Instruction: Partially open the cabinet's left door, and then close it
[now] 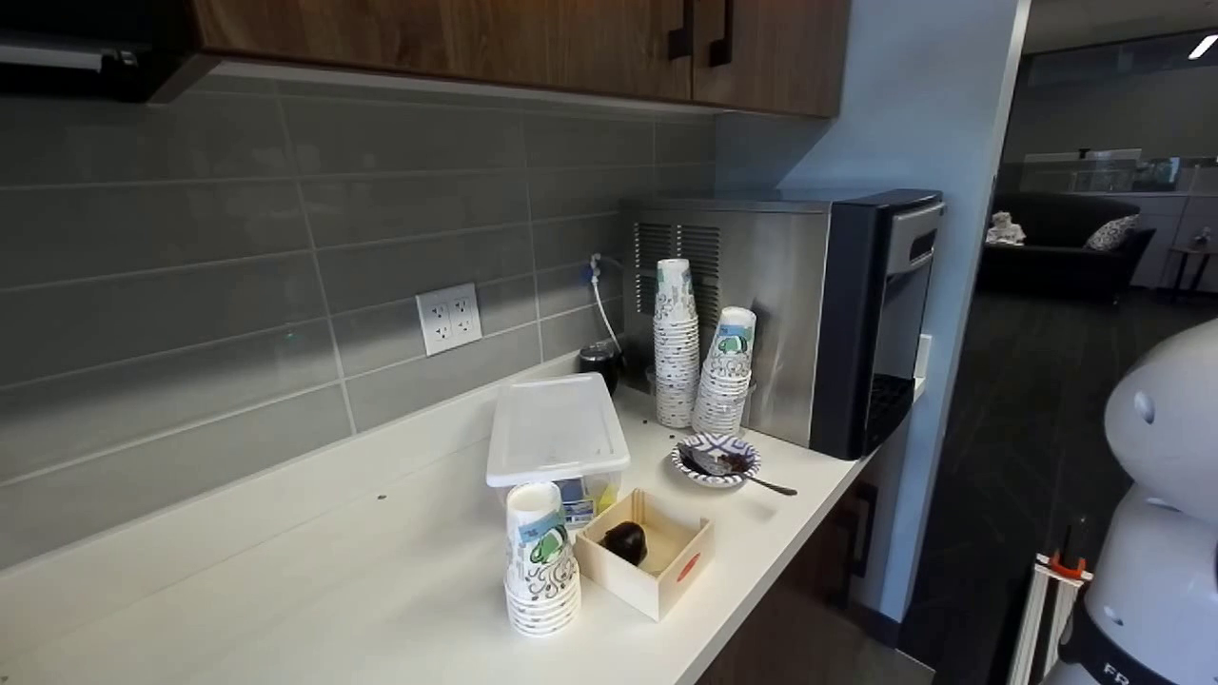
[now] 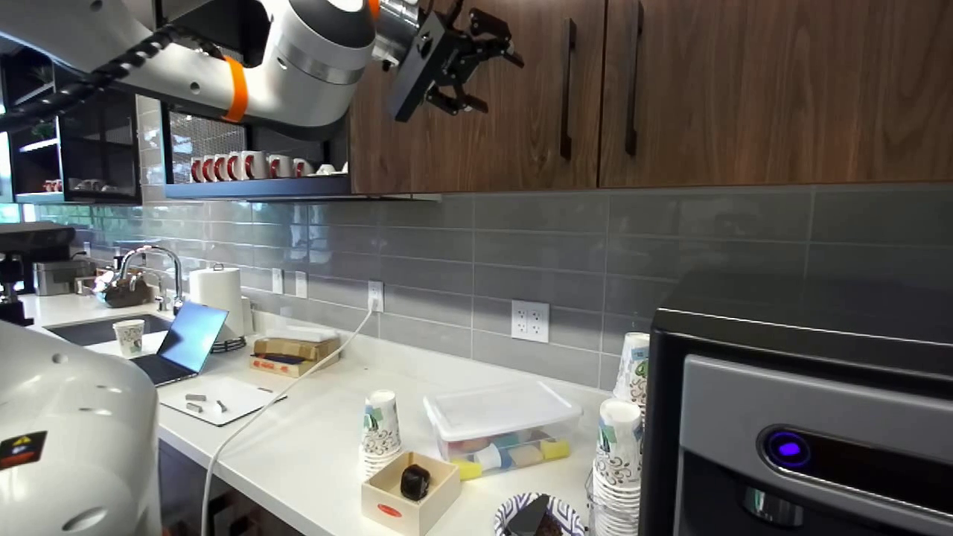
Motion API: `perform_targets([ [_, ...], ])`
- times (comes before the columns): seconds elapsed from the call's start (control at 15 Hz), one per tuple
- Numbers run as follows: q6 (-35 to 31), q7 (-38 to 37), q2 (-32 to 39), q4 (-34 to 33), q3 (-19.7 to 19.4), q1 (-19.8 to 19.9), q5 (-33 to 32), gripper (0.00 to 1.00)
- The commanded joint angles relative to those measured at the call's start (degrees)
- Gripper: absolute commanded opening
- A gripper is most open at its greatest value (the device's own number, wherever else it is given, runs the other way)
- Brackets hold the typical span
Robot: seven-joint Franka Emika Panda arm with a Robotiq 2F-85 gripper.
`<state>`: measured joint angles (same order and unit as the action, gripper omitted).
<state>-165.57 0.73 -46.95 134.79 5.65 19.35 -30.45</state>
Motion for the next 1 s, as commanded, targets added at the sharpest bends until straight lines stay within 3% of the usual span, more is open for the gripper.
perform_targets([
  [0.0,-5.86,0.3,6.74,-5.49,0.32,4.4,0.56,1.0],
  [0.6,-11.27,-2.81,14.72,-11.96,3.1,12.59,-0.04,1.0],
  [0.93,-12.41,-6.48,15.41,-13.19,5.91,19.82,-0.36,1.0],
])
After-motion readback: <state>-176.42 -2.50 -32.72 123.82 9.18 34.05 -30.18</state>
